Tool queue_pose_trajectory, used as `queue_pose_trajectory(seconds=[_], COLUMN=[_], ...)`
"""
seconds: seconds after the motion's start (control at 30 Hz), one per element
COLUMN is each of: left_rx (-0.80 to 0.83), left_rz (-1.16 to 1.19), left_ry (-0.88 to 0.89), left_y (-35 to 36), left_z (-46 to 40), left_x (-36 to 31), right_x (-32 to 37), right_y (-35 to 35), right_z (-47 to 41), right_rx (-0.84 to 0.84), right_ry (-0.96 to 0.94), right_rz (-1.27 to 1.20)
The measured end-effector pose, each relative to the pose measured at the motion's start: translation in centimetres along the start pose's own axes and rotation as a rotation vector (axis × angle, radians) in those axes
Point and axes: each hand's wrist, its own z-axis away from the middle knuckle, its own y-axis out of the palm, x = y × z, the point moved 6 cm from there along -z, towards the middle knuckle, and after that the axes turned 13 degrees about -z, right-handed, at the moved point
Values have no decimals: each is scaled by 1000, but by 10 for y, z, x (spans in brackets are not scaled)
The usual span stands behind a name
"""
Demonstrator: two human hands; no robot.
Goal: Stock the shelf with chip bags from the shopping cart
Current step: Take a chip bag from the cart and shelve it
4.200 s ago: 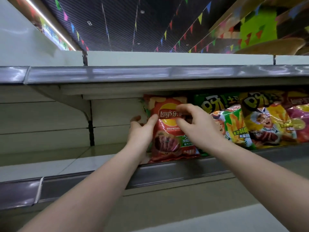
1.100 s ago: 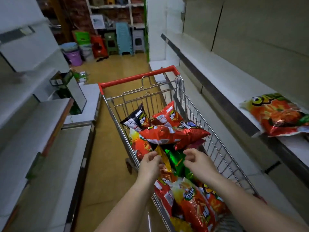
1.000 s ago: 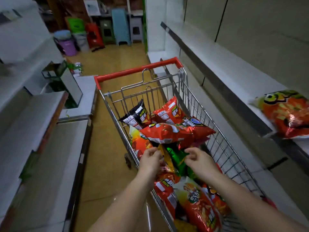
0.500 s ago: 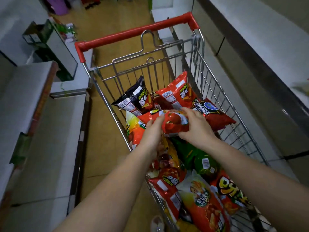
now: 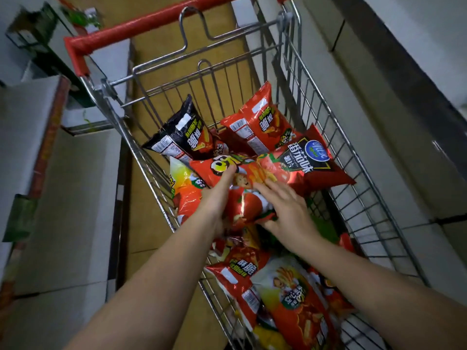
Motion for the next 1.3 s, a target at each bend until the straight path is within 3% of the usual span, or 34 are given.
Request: queue_pose_trajectory(seconds=[0.23,0.43,0.6,0.67,0.8,0.83,0.93,1.03,1.2,1.3], left_rx=[-113,-121,-150,-157,-148,-150,-146,-172,-206,-238], left_rz=[-213,-120,-43,-29,-23,-23,-46,-139,-277,-338], left_ry=[214,230,287,297,324,335,371,442,548,617], left_y=[7,3,0,-3,-6,-6,-6,-7,-8,-7], left_z=[7,7,15,17,18,18,20,21,18,18], left_x=[13,18,22,23,23,23,16,2,-34,-55], right_x=[-25,-26,-32,-43,-80,-85,-78,-72,-77,-89], right_y=[20,-7,-58,-77,-84,-70,-25,-7,5,10], right_z=[49,40,1,-16,-11,-4,8,-10,-49,-54], right_rx=[-106,-139,-195,-272,-654,-647,-406,-304,-357,-521], right_ry=[-68,9,106,230,657,746,934,997,1051,1072], right_rz=[-82,-249,-12,14,-533,-694,-1029,-1245,-1400,-1404])
